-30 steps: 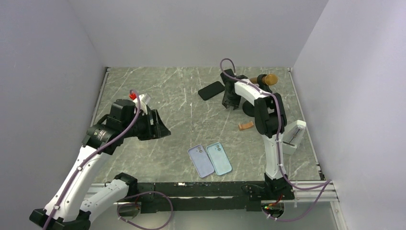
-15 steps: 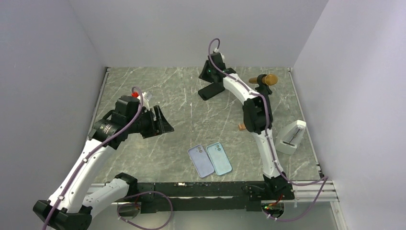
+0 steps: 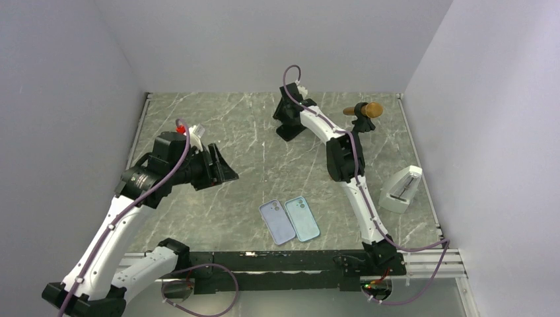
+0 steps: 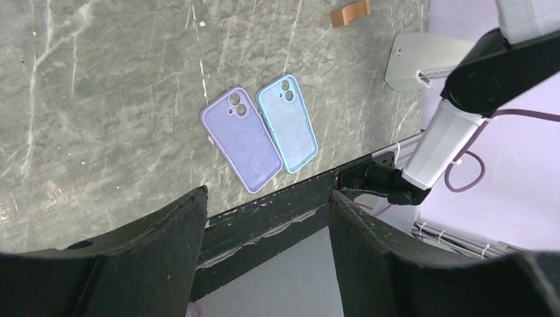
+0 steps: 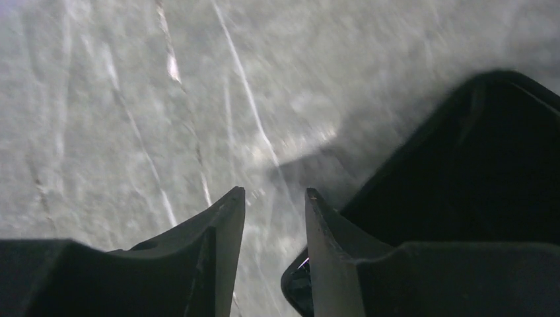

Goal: Take the phone out of the phone case
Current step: Pick up the phone at the center of the board.

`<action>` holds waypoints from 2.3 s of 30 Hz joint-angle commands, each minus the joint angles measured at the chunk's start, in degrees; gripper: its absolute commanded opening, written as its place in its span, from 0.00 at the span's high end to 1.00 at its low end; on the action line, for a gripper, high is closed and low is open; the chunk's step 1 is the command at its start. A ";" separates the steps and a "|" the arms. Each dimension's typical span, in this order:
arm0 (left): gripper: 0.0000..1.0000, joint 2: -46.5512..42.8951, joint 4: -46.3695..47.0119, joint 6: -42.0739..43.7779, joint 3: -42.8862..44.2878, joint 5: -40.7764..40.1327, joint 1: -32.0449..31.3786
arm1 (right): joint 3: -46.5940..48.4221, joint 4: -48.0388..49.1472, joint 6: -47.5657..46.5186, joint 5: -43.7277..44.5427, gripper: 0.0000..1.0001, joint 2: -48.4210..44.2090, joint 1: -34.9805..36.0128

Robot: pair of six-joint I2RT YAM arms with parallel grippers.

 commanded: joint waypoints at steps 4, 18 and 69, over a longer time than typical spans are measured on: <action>0.30 5.26 5.46 2.33 2.91 3.78 -0.17 | -18.90 -17.57 -8.08 4.77 0.46 -13.40 0.85; 0.30 7.40 6.45 3.87 3.75 6.50 -0.18 | -31.34 -9.39 -40.79 0.47 0.00 -29.90 -2.07; 0.28 1.43 7.45 -3.34 0.01 4.38 -0.87 | -8.69 -27.80 -35.46 -11.23 0.68 -8.10 -6.96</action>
